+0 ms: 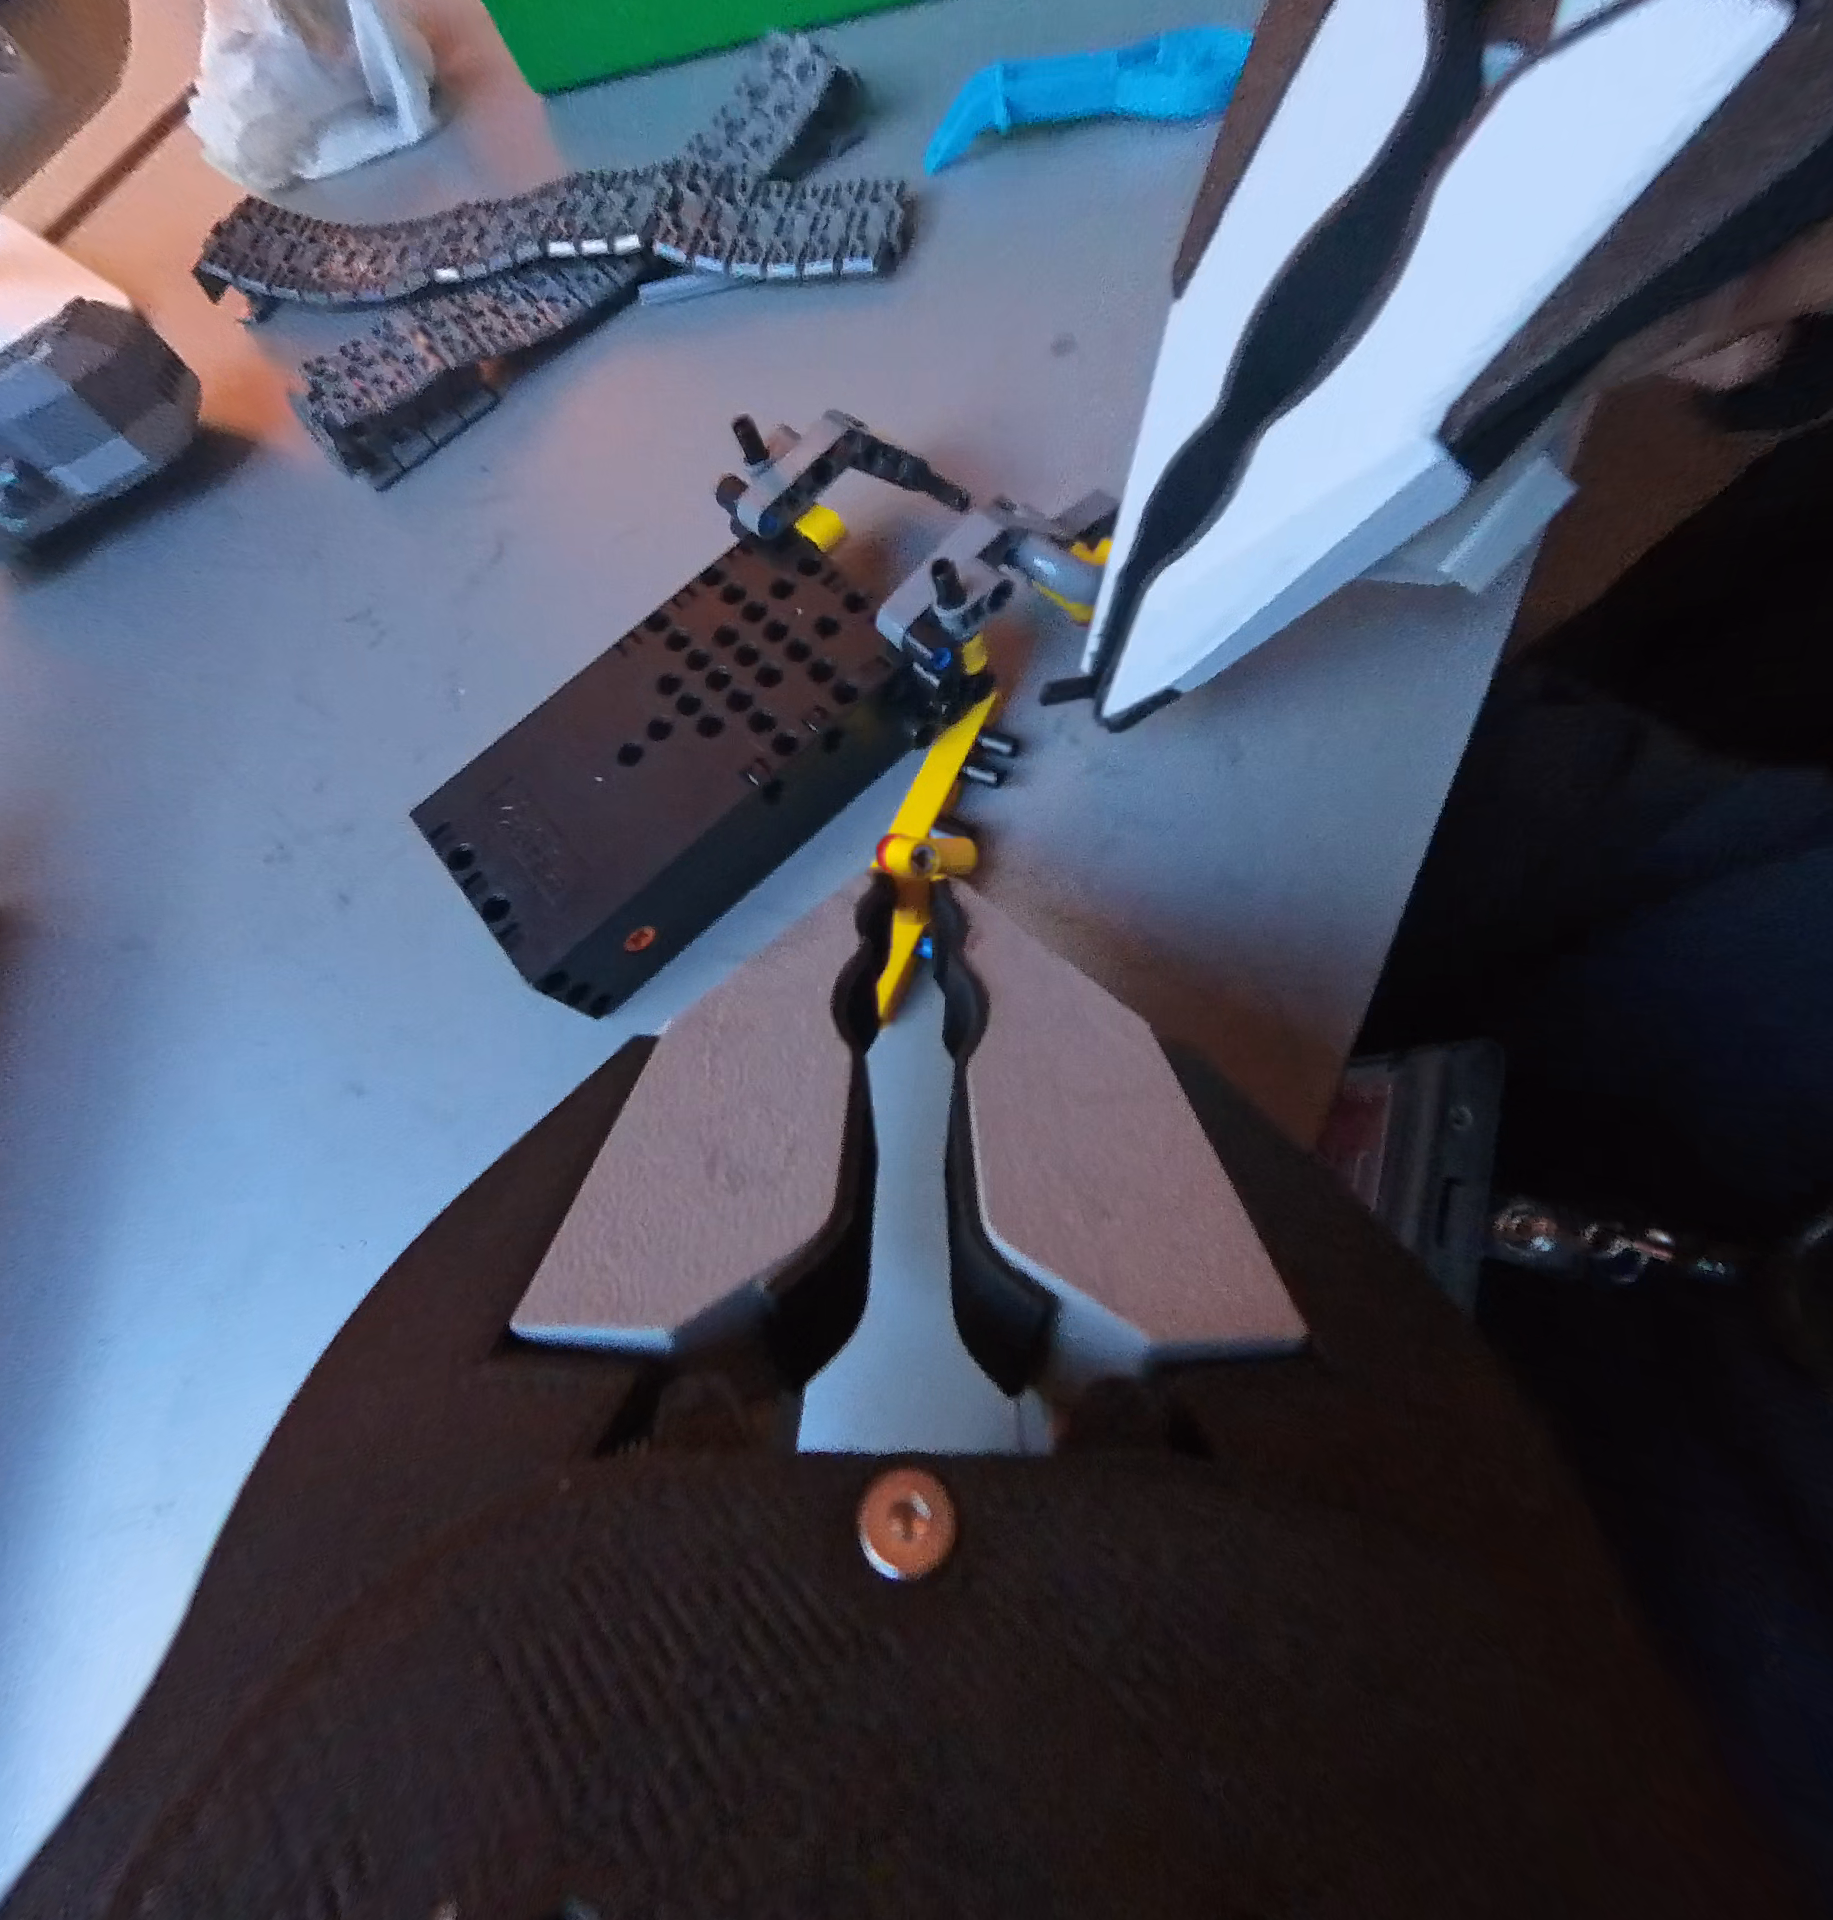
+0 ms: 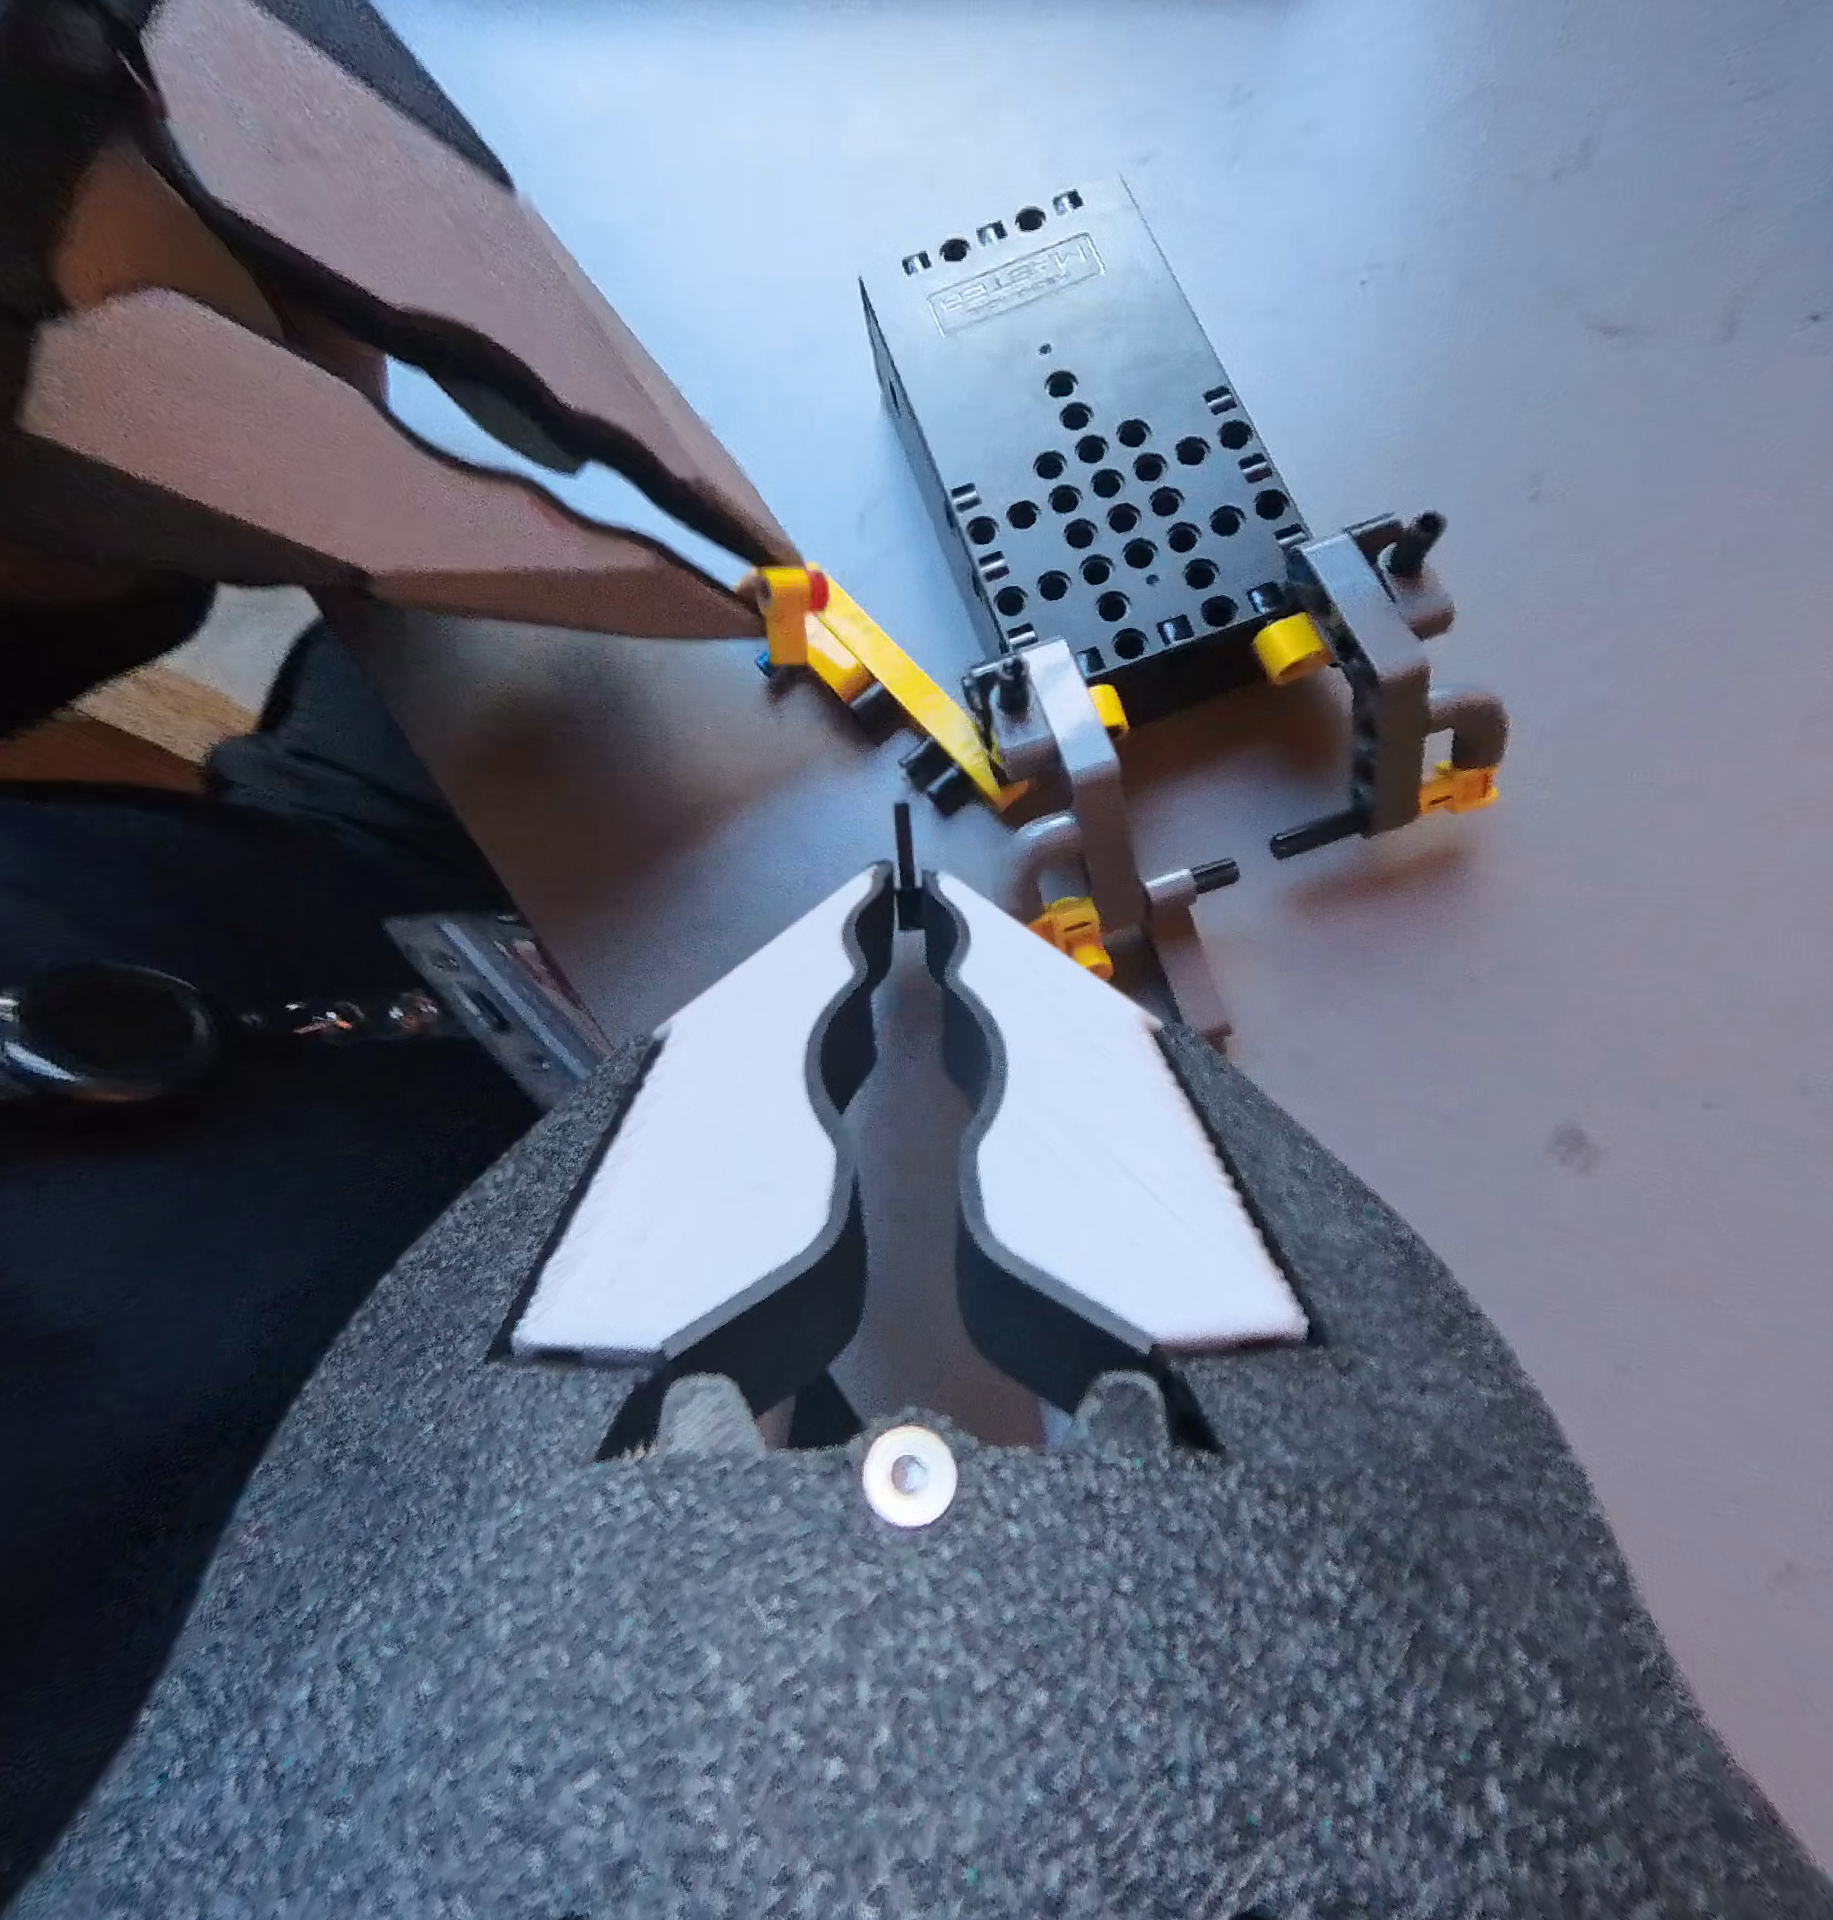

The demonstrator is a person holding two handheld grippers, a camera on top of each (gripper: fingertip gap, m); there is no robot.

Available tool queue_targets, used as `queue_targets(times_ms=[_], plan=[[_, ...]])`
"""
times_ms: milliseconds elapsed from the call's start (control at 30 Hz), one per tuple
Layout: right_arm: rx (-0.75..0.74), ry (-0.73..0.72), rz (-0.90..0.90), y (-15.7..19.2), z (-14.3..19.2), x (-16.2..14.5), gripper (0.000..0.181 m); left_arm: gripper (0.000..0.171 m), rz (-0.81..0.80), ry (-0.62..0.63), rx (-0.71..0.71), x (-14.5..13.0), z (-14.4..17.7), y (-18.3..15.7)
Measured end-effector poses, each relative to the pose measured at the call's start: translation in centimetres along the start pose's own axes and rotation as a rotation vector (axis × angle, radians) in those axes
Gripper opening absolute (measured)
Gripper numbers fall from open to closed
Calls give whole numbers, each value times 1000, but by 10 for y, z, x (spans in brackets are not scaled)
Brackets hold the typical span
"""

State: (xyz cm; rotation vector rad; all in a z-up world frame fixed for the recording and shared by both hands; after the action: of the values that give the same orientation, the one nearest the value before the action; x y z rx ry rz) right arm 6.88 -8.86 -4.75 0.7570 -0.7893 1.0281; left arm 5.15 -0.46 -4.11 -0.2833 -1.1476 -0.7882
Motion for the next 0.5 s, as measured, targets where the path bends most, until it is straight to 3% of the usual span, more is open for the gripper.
queue_targets(times_ms=[133,267,400,500], plan=[[-9,31,120,6,-8,-4,19,5,-63,-72,-4,8,2,0],[-10,-67,170,13,-5,7,20,5,-145,-76,3,9,2,-4],[128,-265,132,28,-2,37,25,5,-224,-145,5,16,5,-7],[218,-294,46,28,-6,45,23,4,-303,-242,5,26,10,-13]])
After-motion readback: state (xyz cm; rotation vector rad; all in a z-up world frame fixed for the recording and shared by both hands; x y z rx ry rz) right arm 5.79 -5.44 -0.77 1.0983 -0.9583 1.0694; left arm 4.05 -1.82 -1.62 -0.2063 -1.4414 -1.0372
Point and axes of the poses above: each gripper's, where its closed fingertips meet, z back along the fingers, x out of its top, y = z × x across the jaws, the point moved 3 cm from there along z, back along the fingers, and after that the axes turned 13 degrees about -y, right-handed, at the moved point
